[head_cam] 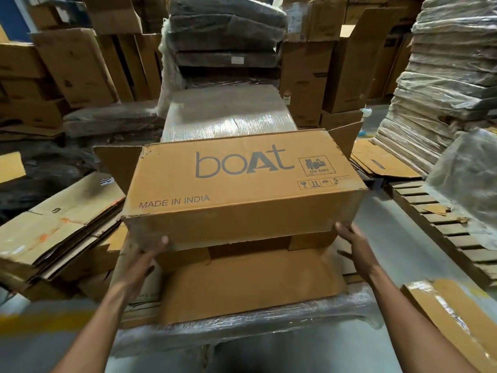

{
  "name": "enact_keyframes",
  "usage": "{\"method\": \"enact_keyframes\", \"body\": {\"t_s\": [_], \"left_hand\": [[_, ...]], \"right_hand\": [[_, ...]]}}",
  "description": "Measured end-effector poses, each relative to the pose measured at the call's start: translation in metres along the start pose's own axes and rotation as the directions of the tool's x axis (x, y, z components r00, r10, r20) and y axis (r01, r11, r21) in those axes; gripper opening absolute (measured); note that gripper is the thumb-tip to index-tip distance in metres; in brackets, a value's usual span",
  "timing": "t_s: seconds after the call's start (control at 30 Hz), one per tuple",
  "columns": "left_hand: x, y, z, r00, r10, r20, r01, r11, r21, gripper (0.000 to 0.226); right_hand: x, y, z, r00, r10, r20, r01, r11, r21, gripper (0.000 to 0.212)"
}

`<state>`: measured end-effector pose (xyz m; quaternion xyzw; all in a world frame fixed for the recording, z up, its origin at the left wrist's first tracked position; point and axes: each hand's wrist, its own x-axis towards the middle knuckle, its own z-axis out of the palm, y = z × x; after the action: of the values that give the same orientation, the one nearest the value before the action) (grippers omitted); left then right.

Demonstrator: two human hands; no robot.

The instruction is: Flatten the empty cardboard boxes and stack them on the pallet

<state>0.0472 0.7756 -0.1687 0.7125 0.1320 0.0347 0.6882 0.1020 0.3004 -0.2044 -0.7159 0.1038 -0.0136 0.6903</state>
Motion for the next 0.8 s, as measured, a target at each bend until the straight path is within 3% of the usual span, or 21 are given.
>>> {"method": "enact_keyframes", "body": {"t_s": [0.17,0.23,0.33,0.57,0.67,0.8], "left_hand": [[0.010,-0.024,0.012,0.997,-0.073,0.001,0.073,0.996,0.046,0.087],[0.017,-0.024,0.013,0.998,-0.037,-0.050,0.039,0.998,0.041,0.094],[0.029,-0.012,0.009,0.988,0.014,-0.154,-0.011,1.000,0.017,0.108],[0.087,0.051,-0.012,0.930,0.086,-0.357,0.037,0.945,0.324,0.108],[0.091,0.088,-0.009,0.904,0.126,-0.408,0.104,0.861,0.498,0.109],[0.083,0.095,-0.002,0.922,0.095,-0.374,0.144,0.816,0.561,0.112]], "right_hand": [[0.003,0.013,0.016,0.998,0.042,0.040,-0.042,0.999,0.007,0.094],[0.004,0.008,0.022,1.000,-0.010,-0.026,0.012,0.998,0.057,0.076],[0.005,-0.005,0.026,0.988,-0.108,-0.109,0.117,0.990,0.084,0.066],[0.040,-0.075,0.018,0.954,-0.250,-0.167,0.226,0.963,-0.148,0.078],[0.053,-0.105,0.013,0.960,-0.242,-0.138,0.196,0.939,-0.283,0.078],[0.057,-0.109,0.012,0.979,-0.176,-0.104,0.118,0.901,-0.417,0.087]]}}
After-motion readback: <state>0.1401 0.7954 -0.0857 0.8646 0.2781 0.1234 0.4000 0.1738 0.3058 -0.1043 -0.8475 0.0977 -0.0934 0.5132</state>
